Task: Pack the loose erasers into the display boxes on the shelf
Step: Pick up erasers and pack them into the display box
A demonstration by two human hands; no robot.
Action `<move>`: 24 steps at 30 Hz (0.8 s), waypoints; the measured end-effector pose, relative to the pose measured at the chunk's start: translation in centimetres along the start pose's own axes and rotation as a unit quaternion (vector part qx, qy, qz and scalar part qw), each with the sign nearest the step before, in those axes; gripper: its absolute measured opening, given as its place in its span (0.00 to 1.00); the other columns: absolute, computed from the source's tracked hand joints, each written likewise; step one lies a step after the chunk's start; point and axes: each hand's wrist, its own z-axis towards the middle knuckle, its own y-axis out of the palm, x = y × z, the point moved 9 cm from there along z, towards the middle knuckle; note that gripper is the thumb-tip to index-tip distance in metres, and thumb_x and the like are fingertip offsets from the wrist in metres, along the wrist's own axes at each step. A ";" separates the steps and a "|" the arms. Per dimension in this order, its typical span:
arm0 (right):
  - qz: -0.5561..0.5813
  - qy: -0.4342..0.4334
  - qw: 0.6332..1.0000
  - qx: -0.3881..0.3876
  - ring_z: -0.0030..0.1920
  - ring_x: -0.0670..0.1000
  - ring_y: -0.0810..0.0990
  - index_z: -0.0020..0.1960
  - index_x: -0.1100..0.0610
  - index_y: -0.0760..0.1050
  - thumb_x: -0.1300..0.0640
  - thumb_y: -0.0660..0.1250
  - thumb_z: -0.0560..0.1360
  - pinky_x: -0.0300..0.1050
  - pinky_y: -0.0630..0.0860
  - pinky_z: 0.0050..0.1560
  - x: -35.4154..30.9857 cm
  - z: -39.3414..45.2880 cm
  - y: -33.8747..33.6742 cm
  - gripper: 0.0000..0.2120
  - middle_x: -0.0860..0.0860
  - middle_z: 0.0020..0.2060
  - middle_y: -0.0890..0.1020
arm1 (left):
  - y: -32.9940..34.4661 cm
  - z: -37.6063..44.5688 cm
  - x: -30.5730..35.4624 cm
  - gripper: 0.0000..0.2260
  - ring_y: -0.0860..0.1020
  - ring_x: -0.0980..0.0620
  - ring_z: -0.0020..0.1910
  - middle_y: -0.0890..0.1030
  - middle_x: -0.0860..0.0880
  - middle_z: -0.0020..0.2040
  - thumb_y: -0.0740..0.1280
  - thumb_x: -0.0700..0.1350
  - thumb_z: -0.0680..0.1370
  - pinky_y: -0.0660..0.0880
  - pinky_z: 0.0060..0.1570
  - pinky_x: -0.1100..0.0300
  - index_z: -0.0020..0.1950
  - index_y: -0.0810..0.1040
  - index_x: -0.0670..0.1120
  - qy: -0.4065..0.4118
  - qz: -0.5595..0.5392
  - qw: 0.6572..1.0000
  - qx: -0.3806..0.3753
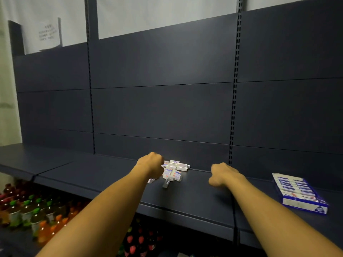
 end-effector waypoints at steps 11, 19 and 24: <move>0.002 0.009 1.000 0.024 0.45 0.54 0.76 0.51 0.56 0.72 0.60 0.61 0.75 0.46 0.72 0.41 -6.6 1.9 1.0 0.06 0.52 0.45 0.74 | 1.9 0.5 -8.0 0.18 0.79 0.45 0.60 0.78 0.46 0.66 0.65 0.40 0.78 0.79 0.56 0.52 0.69 0.77 0.47 -0.008 -0.045 0.999 -0.019; 0.015 0.000 0.998 0.059 0.47 0.55 0.77 0.55 0.55 0.75 0.57 0.64 0.74 0.46 0.73 0.44 -9.2 7.3 1.1 0.10 0.53 0.52 0.79 | 4.5 4.6 -9.6 0.17 0.80 0.46 0.58 0.79 0.46 0.64 0.64 0.40 0.78 0.80 0.57 0.50 0.67 0.79 0.47 0.007 -0.062 0.998 -0.026; 0.035 -0.005 0.997 0.070 0.49 0.54 0.79 0.57 0.54 0.76 0.58 0.65 0.74 0.47 0.78 0.47 -9.6 11.3 1.6 0.12 0.53 0.53 0.80 | 5.7 7.8 -9.5 0.16 0.80 0.47 0.57 0.80 0.48 0.63 0.64 0.40 0.78 0.80 0.56 0.51 0.65 0.80 0.48 0.032 -0.069 0.997 -0.027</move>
